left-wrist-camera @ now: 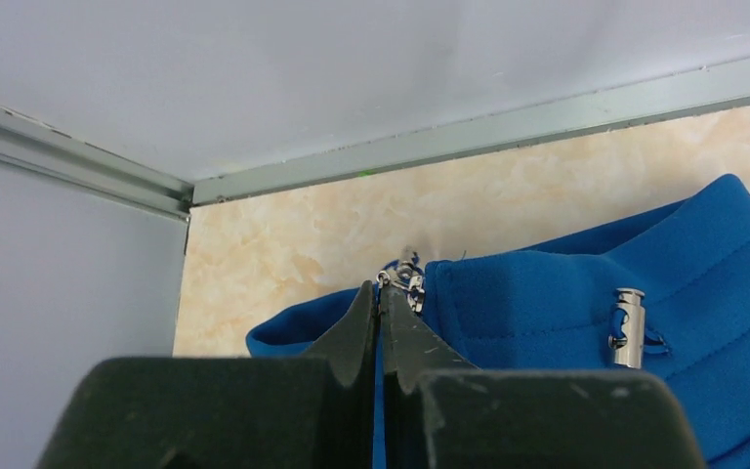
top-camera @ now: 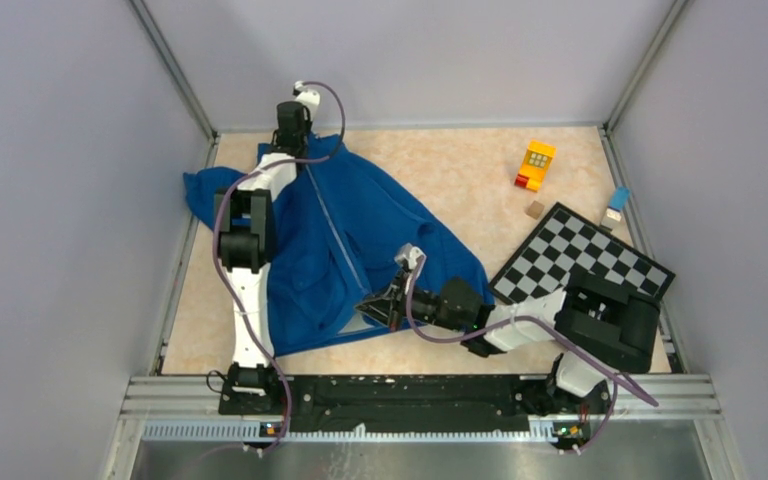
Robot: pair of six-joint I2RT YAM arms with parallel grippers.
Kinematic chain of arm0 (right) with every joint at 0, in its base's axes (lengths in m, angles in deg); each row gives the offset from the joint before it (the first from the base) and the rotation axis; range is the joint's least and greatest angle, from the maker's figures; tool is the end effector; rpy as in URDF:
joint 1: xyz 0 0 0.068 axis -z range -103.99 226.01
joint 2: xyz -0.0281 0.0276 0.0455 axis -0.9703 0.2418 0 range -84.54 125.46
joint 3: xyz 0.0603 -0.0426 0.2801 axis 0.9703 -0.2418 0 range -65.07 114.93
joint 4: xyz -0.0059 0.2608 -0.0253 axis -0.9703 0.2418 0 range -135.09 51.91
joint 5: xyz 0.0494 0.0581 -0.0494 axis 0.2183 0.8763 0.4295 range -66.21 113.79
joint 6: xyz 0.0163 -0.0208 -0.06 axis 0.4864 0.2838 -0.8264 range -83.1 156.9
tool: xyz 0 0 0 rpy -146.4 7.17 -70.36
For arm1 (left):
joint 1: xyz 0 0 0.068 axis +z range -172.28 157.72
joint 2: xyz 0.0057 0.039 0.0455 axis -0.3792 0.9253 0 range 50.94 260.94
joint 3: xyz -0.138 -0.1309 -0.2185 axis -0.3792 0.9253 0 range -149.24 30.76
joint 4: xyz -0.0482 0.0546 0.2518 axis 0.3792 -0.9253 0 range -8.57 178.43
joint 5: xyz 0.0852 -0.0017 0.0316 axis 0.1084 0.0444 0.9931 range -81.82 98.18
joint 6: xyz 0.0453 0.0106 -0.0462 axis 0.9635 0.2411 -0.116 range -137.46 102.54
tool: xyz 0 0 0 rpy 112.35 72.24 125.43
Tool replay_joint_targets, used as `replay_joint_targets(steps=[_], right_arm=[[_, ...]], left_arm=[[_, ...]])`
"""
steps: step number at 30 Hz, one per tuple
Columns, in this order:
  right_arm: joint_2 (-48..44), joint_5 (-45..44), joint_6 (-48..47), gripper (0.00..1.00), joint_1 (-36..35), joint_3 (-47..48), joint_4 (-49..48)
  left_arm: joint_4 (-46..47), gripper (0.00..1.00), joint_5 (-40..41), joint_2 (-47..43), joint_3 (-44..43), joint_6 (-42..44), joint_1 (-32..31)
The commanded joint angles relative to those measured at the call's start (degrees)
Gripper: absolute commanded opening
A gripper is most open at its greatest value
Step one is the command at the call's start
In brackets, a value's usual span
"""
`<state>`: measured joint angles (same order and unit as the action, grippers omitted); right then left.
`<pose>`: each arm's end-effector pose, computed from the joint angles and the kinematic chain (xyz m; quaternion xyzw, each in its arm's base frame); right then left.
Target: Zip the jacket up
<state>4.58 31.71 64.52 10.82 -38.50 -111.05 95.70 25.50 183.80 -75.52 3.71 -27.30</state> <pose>0.1224 0.2817 0.2120 -0.2679 0.6315 0.5585 0.4664 0.5735 -0.0349 0.2228 0.0978 0.8051 0.2020 0.5490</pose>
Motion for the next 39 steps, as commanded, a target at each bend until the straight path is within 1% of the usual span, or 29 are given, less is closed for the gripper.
replay_joint_targets(steps=[1, 2, 3, 4, 5, 7, 8, 10, 12, 14, 15, 17, 18, 19, 20, 21, 23, 25, 27, 28, 31, 32, 33, 35, 39], right_arm=[[2.3, 7.9, -2.8, 0.02, -1.3, 7.9, 5.1], [3.4, 8.8, -3.8, 0.05, -1.3, 10.4, 7.6], [4.8, 10.2, -4.4, 0.05, -1.3, 13.2, 10.1], [6.5, 11.4, -4.5, 0.05, -1.3, 15.9, 12.6], [8.1, 12.4, -4.3, 0.05, -1.3, 19.0, 15.7], [11.3, 15.2, -3.9, 0.04, -1.3, 24.1, 20.1], [12.4, 16.6, -3.4, 0.04, -1.4, 25.9, 20.5], [13.1, 17.2, -3.0, 0.04, -1.5, 25.6, 18.5], [12.9, 16.2, -3.7, 0.08, -1.5, 25.3, 18.3], [13.0, 13.9, -4.4, 0.16, -1.5, 26.0, 22.3], [13.0, 12.1, -4.4, 0.20, -1.5, 26.7, 24.6], [11.8, 8.5, -5.2, 0.29, -1.4, 28.6, 32.1], [10.5, 6.7, -6.6, 0.44, -1.5, 28.8, 35.3], [8.4, 3.9, -8.0, 0.56, -1.5, 28.0, 37.5], [5.9, 0.4, -9.0, 0.62, -1.4, 26.5, 39.3], [3.3, -2.7, -9.9, 0.67, -1.2, 25.3, 41.6], [-1.9, -6.1, -12.2, 0.69, -0.6, 24.9, 48.7], [-6.9, -9.3, -15.0, 0.71, -0.3, 25.9, 56.3], [-12.2, -12.3, -17.4, 0.72, 0.1, 27.9, 64.6], [-14.7, -13.3, -18.1, 0.72, 0.2, 28.7, 68.0], [-21.8, -18.4, -20.1, 0.75, 0.5, 31.5, 75.4], [-23.7, -20.4, -21.2, 0.76, 0.5, 32.9, 77.6], [-25.4, -22.6, -22.0, 0.79, 0.5, 35.1, 80.3], [-28.0, -26.9, -24.0, 0.81, 0.5, 40.7, 85.1], [-31.3, -35.3, -28.2, 0.83, 0.5, 51.0, 89.4]], left_arm=[[8.6, 0.05, -0.9, -4.3, -0.3, 1.7, 2.1], [9.4, 0.19, -0.8, -5.7, 2.1, 1.6, 1.9], [9.5, 0.29, -0.7, -7.2, 4.2, 1.2, 1.8], [8.9, 0.39, -0.4, -8.7, 5.7, 0.5, 1.8], [7.7, 0.46, 0.1, -10.0, 7.1, -0.4, 1.8], [3.8, 0.52, -0.4, -12.9, 8.0, -2.3, 1.8], [1.7, 0.56, -0.9, -14.5, 8.1, -3.5, 1.9], [-3.8, 0.64, -3.7, -17.4, 7.5, -6.5, 1.8], [-10.4, 0.68, -6.0, -20.6, 6.6, -10.7, 1.8], [-14.9, 0.77, -10.2, -24.8, 7.6, -15.8, 1.8], [-16.5, 0.79, -13.4, -26.9, 8.8, -18.2, 1.8], [-18.7, 0.84, -23.2, -31.2, 11.4, -23.5, 1.9], [-18.8, 0.91, -29.0, -34.1, 12.9, -25.0, 1.9], [-18.7, 0.95, -34.5, -36.4, 14.8, -25.4, 1.8], [-18.4, 0.98, -38.4, -38.8, 16.9, -27.1, 1.8], [-17.3, 0.99, -42.1, -41.3, 19.8, -28.5, 1.8], [-16.2, 0.99, -48.2, -46.7, 25.5, -30.7, 1.7], [-14.0, 0.99, -52.3, -53.0, 30.8, -33.5, 1.6], [-8.9, 0.99, -56.2, -59.2, 36.2, -37.1, 1.5], [-8.0, 0.99, -58.3, -61.8, 38.2, -39.0, 1.5], [-1.7, 0.98, -64.1, -69.1, 41.4, -43.7, 1.4], [1.4, 0.98, -65.9, -71.7, 42.9, -45.1, 1.2], [6.1, 0.98, -67.5, -74.4, 44.8, -46.6, 1.2], [11.8, 0.99, -68.4, -79.5, 46.5, -48.5, 1.1], [16.9, 0.99, -66.9, -88.0, 46.4, -48.3, 1.1]])
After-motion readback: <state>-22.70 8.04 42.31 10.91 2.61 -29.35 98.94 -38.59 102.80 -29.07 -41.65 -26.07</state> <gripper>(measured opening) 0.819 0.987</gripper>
